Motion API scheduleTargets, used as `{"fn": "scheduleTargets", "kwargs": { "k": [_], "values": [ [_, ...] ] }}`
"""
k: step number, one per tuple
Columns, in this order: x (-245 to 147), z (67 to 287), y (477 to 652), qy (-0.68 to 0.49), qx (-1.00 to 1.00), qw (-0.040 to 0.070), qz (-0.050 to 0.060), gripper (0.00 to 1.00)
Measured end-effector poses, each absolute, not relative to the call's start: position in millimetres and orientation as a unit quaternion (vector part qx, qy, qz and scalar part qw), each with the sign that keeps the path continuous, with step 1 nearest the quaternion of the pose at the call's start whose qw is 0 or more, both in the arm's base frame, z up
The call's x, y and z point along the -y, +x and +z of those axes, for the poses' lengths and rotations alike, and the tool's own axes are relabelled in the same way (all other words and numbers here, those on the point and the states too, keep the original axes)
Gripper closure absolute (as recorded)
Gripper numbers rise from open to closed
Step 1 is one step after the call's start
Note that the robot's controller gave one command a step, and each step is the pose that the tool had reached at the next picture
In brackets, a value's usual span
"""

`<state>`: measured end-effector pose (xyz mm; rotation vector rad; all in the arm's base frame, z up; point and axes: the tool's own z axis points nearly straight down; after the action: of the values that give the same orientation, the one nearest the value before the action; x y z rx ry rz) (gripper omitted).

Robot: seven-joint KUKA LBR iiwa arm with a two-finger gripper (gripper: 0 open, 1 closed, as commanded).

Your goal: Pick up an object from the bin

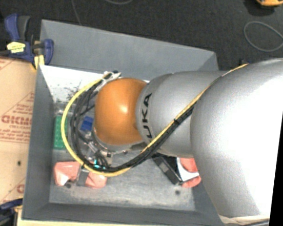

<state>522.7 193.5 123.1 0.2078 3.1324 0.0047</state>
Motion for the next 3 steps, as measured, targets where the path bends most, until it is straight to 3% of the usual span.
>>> {"fn": "scheduleTargets", "kwargs": {
  "k": [1,2,3],
  "values": [
    [-193.5,123.4,523.0,0.067,-0.998,0.002,0.002,0.0],
    [-186.2,86.8,517.6,-0.104,-0.995,0.002,0.005,1.0],
    [-186.1,86.7,517.7,-0.103,-0.995,0.002,0.005,1.0]
  ]
}}
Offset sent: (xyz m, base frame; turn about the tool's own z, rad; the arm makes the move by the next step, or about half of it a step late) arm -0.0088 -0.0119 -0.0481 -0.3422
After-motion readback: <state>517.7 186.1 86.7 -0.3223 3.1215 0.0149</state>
